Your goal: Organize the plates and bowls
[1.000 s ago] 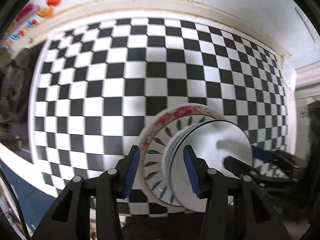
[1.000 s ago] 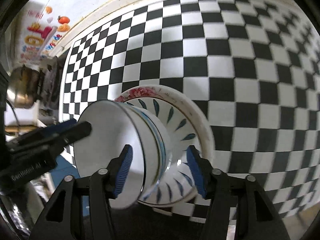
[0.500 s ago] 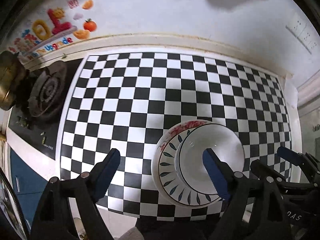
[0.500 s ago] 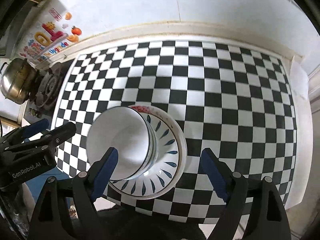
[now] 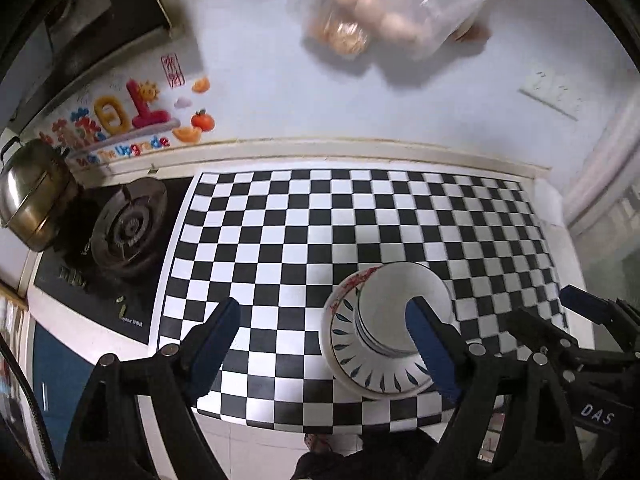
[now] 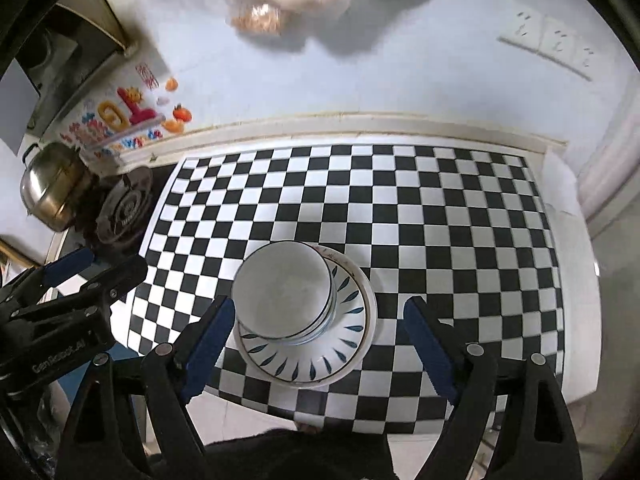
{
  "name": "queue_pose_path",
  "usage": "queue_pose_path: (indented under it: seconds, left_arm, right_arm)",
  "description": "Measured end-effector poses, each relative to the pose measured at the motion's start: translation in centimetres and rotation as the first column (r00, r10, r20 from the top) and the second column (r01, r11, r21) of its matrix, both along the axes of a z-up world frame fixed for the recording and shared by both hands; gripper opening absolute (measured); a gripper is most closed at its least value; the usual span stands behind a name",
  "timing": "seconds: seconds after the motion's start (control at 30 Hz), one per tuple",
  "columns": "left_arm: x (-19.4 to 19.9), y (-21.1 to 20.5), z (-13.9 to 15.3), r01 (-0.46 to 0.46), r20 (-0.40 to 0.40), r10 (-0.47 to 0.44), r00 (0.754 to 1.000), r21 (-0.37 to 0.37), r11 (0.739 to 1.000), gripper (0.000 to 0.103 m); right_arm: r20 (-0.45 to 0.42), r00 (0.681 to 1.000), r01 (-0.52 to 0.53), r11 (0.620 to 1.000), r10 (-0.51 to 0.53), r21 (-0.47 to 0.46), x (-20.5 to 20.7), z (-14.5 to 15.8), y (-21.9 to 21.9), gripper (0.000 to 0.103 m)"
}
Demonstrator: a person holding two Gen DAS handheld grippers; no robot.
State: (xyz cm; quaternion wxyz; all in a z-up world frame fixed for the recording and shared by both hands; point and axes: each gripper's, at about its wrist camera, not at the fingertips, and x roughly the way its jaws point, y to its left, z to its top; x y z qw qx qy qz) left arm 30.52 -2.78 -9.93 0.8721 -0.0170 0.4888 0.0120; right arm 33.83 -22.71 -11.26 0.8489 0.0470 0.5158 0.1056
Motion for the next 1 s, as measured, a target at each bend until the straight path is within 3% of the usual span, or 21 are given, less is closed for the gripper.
queue_pose_path:
  seconds: [0.3,1.0]
  left_arm:
    - [-6.5,2.9,3.3,0.033,0.087,-0.03,0.996,-0.033,0.999,0.084]
    - [-20.9,2.7,9.1,0.046,0.271,-0.058,0.961,0.049,0.998,0.084]
  right_arm:
    - [0.128,0.989,0.082,0.997,-0.08,-0.01,-8.9,5.0,1.7,0.091]
    - [0.312,0.944,0.121,0.992,-0.108,-0.022,-24.9,12.4,3.0,0.091]
